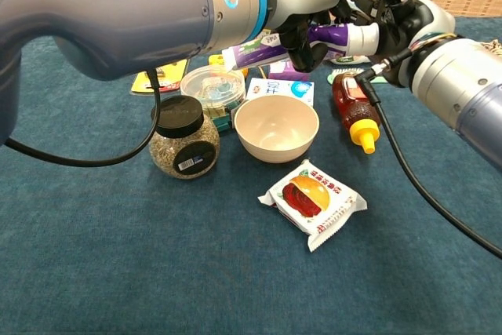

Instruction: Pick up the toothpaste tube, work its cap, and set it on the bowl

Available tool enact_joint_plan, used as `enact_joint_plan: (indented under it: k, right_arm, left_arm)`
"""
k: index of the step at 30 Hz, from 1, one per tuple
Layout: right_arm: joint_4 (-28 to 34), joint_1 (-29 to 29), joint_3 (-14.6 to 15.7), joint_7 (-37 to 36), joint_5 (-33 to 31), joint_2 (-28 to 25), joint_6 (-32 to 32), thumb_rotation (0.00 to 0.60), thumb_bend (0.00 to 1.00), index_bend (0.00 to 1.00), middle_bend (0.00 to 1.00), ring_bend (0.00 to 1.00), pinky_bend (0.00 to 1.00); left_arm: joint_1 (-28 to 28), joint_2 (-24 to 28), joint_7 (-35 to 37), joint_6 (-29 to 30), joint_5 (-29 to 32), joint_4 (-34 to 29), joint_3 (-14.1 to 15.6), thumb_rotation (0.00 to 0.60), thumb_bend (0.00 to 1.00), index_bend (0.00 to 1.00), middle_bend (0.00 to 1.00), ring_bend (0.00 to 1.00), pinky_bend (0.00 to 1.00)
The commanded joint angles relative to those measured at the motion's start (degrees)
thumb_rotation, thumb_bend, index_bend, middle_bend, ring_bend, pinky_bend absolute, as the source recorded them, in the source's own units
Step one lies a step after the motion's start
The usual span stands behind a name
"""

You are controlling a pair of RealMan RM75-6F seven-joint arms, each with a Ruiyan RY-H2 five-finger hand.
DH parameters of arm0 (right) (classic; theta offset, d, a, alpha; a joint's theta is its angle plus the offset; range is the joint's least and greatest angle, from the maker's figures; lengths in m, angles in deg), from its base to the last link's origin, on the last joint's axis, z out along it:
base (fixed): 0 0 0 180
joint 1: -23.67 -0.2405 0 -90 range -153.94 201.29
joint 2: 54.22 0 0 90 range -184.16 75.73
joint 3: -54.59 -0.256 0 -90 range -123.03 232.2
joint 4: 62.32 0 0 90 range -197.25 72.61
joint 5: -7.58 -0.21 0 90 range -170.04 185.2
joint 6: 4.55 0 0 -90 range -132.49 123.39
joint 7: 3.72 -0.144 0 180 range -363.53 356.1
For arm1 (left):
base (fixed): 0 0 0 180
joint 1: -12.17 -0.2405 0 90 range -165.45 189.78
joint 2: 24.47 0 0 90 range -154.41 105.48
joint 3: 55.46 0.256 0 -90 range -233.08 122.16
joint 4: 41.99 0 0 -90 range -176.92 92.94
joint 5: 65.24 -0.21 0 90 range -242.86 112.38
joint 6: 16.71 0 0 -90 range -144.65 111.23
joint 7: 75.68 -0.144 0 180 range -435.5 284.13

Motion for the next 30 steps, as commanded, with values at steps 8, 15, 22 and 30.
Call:
enact_joint_plan:
  k: [8,15,22,30]
  right_arm:
    - [0.17,-0.34,0.51,0.16,0.32,-0.54,-1.23,0.157,0.00,0.00,0.00,0.00,0.00]
    - [0.13,-0.24,0.42,-0.36,0.31,-0.80,-1.39,0.158,0.00,0.00,0.00,0.00,0.00]
    - [0.14,-0.22,0.31,-0.66,0.29,-0.93,-1.44,0.157,0.00,0.00,0.00,0.00,0.00]
    - [0.22,-0.22,0.31,-1.19,0.23,-1.03,-1.74,0.158,0.00,0.00,0.00,0.00,0.00]
  left_arm:
    - [0.27,-0.42,-0.42,-0.59,0.19,0.46,-0.48,0.600,1.00,0.54,0.47,0.54,0.67]
    - [0.01,-0.65,-0.07,-0.57,-0.99,0.69,-0.38,0.600,1.00,0.54,0.47,0.54,0.67]
    - [-0.97,-0.39,0.63,-0.07,-3.73,0.12,0.50,0.600,1.00,0.54,0.47,0.54,0.67]
    - [-1.73,-0.53,1.27,-0.08,-5.81,0.03,0.87,0.600,1.00,0.54,0.47,0.54,0.67]
